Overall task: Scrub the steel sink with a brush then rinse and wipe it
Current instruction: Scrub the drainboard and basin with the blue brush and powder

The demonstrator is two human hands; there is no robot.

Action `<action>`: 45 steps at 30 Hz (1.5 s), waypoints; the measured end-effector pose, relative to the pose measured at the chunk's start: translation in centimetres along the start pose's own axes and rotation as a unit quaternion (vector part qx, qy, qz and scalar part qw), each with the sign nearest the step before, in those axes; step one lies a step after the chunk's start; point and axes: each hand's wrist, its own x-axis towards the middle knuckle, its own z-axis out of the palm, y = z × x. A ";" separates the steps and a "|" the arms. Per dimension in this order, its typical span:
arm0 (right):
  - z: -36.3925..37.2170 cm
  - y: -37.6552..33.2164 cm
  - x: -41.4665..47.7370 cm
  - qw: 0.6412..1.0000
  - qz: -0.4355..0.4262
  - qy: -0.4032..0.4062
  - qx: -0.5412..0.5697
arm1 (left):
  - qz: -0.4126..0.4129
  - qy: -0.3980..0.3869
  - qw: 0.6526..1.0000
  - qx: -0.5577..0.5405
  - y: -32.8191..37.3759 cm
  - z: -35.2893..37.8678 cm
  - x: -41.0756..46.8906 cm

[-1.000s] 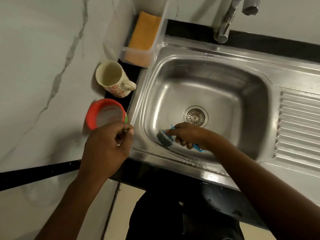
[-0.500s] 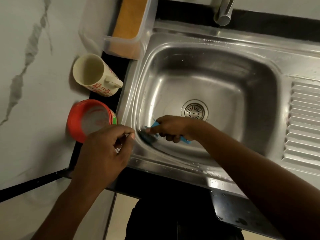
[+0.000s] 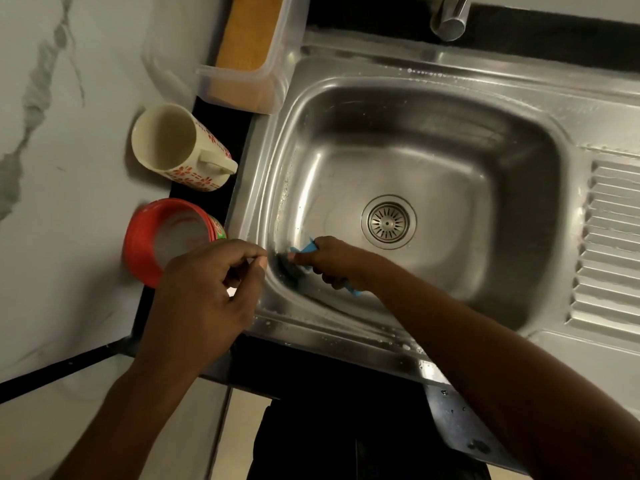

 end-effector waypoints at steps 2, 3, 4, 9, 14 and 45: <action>0.4 0.3 0.3 1.000 -0.006 0.017 -0.012 | 0.001 0.000 1.000 0.003 0.1 0.0 0.0; 0.2 0.3 0.1 1.000 -0.013 0.010 -0.003 | -0.001 -0.001 1.000 0.002 0.0 0.0 0.1; 0.0 0.1 -0.4 1.000 -0.022 -0.005 0.009 | -0.003 0.000 1.000 0.000 0.0 -0.1 0.1; -0.7 0.1 -1.5 0.994 -0.021 -0.070 0.076 | -0.010 0.007 1.000 -0.009 -0.5 -0.1 0.1; 0.4 -1.0 4.2 0.972 0.006 0.109 0.207 | -0.015 -0.002 1.000 -0.013 -0.8 -0.2 -0.1; -6.5 -8.8 7.4 0.912 -0.014 0.191 0.364 | 0.006 0.011 1.000 -0.018 -0.4 -0.1 0.5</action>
